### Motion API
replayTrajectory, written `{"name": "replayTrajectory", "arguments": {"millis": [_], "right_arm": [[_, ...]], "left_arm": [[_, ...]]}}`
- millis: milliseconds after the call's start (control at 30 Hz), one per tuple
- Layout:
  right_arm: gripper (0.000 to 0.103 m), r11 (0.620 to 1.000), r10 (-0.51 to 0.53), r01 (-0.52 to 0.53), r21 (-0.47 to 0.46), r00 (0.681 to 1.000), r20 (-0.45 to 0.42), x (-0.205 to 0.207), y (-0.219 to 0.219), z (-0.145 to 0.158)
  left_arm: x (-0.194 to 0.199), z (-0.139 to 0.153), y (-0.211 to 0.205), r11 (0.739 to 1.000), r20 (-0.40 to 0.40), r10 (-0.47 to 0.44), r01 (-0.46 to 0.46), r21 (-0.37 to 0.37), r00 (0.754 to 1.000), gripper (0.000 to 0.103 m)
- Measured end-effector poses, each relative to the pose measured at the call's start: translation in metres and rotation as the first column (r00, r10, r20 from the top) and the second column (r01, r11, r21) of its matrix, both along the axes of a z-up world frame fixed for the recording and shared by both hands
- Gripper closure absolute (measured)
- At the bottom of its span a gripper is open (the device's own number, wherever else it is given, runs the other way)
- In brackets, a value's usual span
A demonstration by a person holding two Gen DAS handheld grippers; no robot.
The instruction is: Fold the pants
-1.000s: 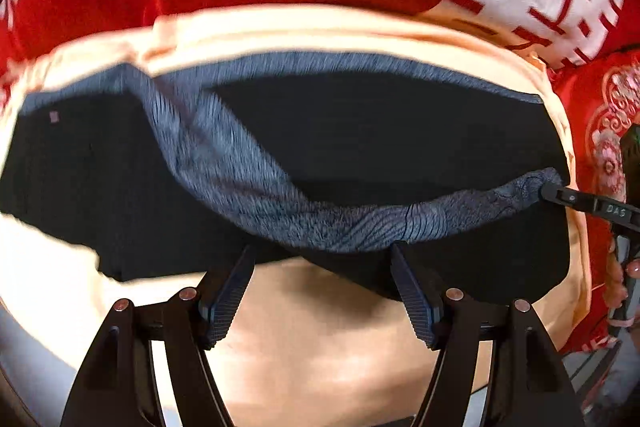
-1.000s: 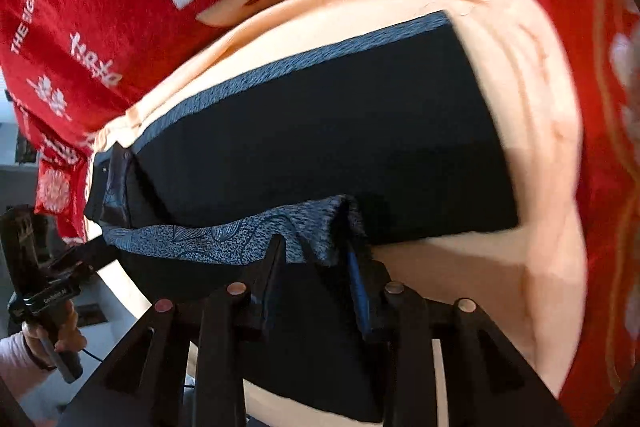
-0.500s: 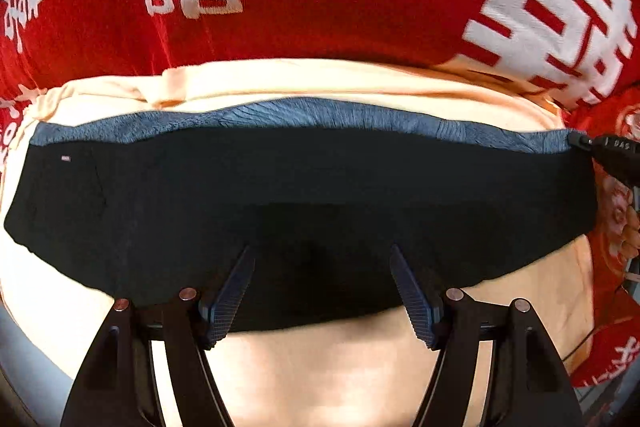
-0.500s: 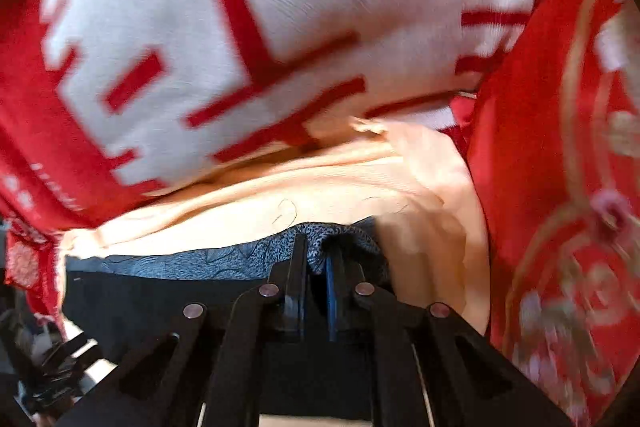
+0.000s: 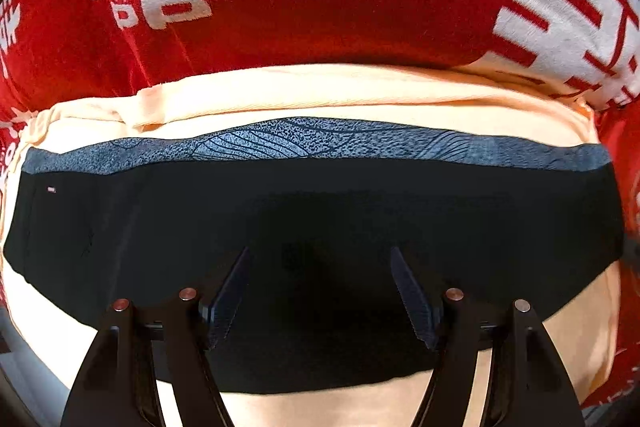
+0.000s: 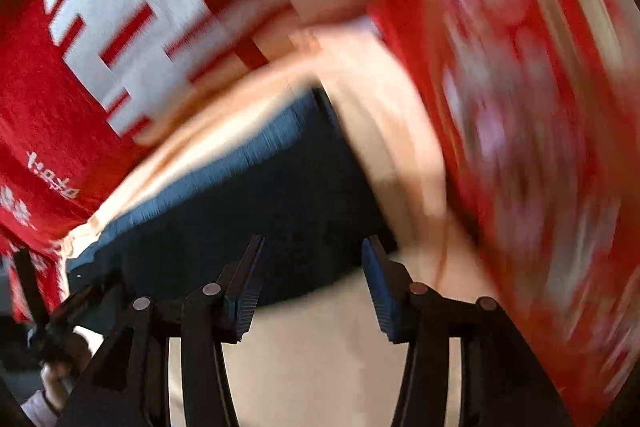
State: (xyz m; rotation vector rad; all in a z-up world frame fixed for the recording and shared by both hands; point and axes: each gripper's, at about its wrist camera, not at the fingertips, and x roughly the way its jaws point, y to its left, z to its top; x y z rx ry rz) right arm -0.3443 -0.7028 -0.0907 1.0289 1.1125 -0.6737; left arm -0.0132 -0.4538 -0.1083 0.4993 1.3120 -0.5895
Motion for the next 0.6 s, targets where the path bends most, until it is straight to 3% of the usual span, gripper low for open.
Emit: {"name": "replayTrajectory", "arguments": {"millis": [100, 200, 233, 267, 300, 433, 500, 533, 600], "right_arm": [[0.052, 0.995, -0.073, 0.074, 0.068, 0.997, -0.004, -0.014, 0.016, -0.029], [0.052, 0.983, -0.175, 0.172, 0.059, 0.984, 0.039, -0.018, 0.004, -0.042], [0.062, 0.977, -0.206, 0.203, 0.07, 0.977, 0.046, -0.016, 0.0, -0.045], [0.084, 0.973, -0.221, 0.218, 0.075, 0.974, 0.046, -0.015, -0.005, -0.043], [0.085, 0.977, -0.206, 0.202, 0.072, 0.977, 0.055, -0.011, -0.008, -0.038], [0.086, 0.995, -0.05, 0.053, -0.081, 0.998, 0.036, 0.0, 0.004, -0.002], [0.078, 0.996, -0.086, 0.086, -0.027, 0.996, -0.007, -0.01, 0.001, -0.018], [0.07, 0.992, -0.121, 0.122, 0.016, 0.992, -0.036, -0.018, 0.0, -0.03], [0.065, 0.977, -0.203, 0.206, 0.064, 0.978, -0.04, -0.034, -0.003, -0.037]], "left_arm": [[0.0, -0.016, 0.001, 0.999, -0.011, -0.007, 0.007, 0.033, 1.0, 0.032], [0.0, -0.026, 0.006, 0.999, -0.012, -0.01, 0.01, 0.039, 1.0, 0.029], [-0.001, -0.026, 0.007, 0.999, -0.01, -0.011, 0.011, 0.036, 1.0, 0.029], [-0.001, -0.025, 0.007, 0.999, -0.01, -0.012, 0.012, 0.041, 1.0, 0.029], [-0.001, -0.024, 0.006, 0.999, -0.013, -0.01, 0.011, 0.047, 1.0, 0.029], [-0.006, -0.024, 0.009, 0.998, -0.016, -0.017, 0.018, 0.059, 1.0, 0.029], [-0.005, -0.025, 0.011, 0.998, -0.018, -0.014, 0.015, 0.054, 1.0, 0.026], [-0.005, -0.026, 0.013, 0.998, -0.007, -0.004, 0.004, 0.066, 1.0, 0.02], [-0.001, -0.026, 0.017, 0.998, -0.026, 0.009, -0.007, 0.065, 1.0, 0.02]]}}
